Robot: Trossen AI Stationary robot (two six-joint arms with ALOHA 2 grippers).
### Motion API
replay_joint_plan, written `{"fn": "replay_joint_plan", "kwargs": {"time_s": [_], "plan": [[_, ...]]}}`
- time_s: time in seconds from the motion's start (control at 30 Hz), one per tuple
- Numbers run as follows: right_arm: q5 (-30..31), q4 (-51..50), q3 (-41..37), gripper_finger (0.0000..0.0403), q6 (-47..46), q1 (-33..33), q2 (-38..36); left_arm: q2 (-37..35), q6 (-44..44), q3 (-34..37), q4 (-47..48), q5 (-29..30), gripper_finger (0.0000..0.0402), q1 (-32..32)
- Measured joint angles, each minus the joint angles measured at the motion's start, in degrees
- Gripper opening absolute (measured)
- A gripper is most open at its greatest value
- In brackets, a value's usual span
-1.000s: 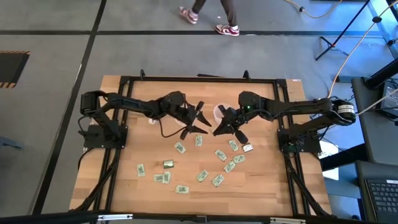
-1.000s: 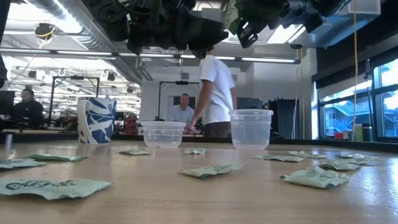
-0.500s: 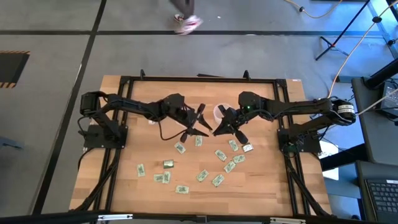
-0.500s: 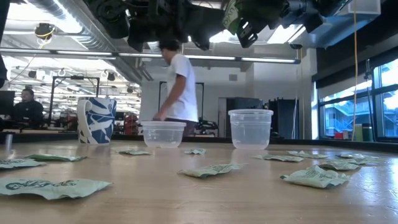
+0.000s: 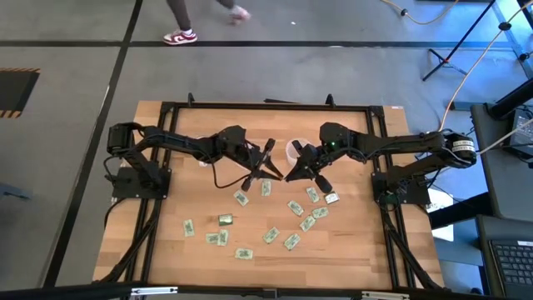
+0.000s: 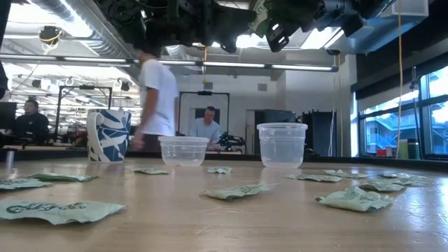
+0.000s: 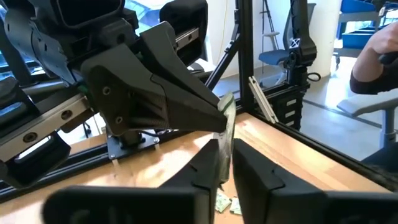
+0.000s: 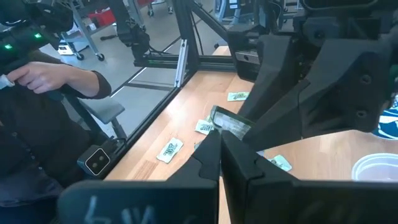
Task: Pick and place items into bin
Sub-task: Put the green truvia packet into the left transparent bin
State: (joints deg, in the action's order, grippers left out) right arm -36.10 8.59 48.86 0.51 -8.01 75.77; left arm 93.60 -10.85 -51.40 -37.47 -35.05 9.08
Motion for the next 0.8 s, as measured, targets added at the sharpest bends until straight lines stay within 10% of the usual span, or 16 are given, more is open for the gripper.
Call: {"fn": "replay_joint_plan", "kwargs": {"time_s": [0.8], "plan": [[1.35, -1.46, -0.04, 0.0006, -0.65, -0.04, -0.22, -0.11, -0.46, -0.15, 4.34, 0.13, 0.0003, 0.81]]}}
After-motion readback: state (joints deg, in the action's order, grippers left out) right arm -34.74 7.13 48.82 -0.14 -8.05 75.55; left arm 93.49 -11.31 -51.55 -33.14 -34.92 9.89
